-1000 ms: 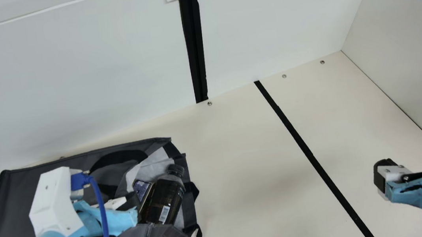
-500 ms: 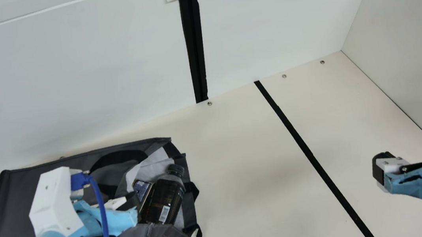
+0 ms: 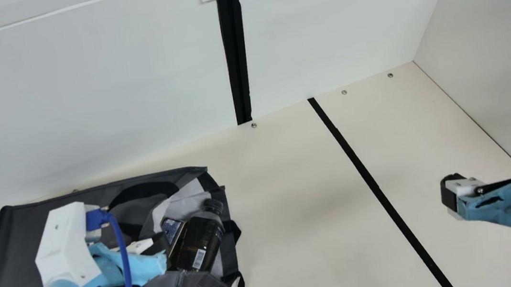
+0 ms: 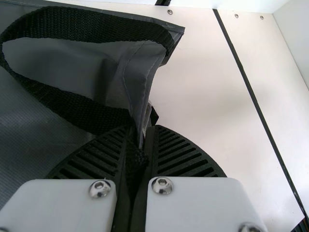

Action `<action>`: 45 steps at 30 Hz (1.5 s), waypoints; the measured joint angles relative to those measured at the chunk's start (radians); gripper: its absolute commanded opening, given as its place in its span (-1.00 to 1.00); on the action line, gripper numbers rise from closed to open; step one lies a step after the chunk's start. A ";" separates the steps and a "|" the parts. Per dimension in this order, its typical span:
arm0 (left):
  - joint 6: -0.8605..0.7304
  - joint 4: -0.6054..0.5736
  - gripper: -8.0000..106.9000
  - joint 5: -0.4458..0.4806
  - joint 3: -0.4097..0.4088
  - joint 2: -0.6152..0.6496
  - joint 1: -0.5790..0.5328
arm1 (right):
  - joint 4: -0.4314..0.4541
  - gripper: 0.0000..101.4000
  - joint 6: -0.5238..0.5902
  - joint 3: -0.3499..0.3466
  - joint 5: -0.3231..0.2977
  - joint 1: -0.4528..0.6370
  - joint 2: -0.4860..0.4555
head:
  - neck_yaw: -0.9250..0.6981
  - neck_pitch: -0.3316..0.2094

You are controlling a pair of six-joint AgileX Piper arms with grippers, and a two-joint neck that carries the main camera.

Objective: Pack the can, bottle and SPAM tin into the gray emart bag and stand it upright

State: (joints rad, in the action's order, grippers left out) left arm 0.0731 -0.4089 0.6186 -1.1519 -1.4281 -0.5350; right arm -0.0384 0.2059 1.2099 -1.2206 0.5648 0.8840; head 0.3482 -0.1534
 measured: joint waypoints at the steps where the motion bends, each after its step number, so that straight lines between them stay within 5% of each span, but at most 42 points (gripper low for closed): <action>1: 0.000 0.000 -1.00 0.000 0.000 0.000 0.000 | -0.005 0.87 0.007 0.004 0.000 0.004 0.006 | 0.002 0.002; 11: 0.000 0.000 -1.00 0.000 0.000 0.000 0.000 | -0.082 0.87 0.097 0.025 0.008 0.068 0.063 | 0.000 0.000; 45: 0.000 0.000 -1.00 0.000 0.000 0.000 0.000 | -0.284 0.87 0.325 -0.136 0.258 0.094 0.251 | 0.000 0.000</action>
State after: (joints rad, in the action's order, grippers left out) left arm 0.0731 -0.4089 0.6186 -1.1519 -1.4281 -0.5350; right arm -0.3221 0.5313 1.0739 -0.9626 0.6590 1.1355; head 0.3482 -0.1534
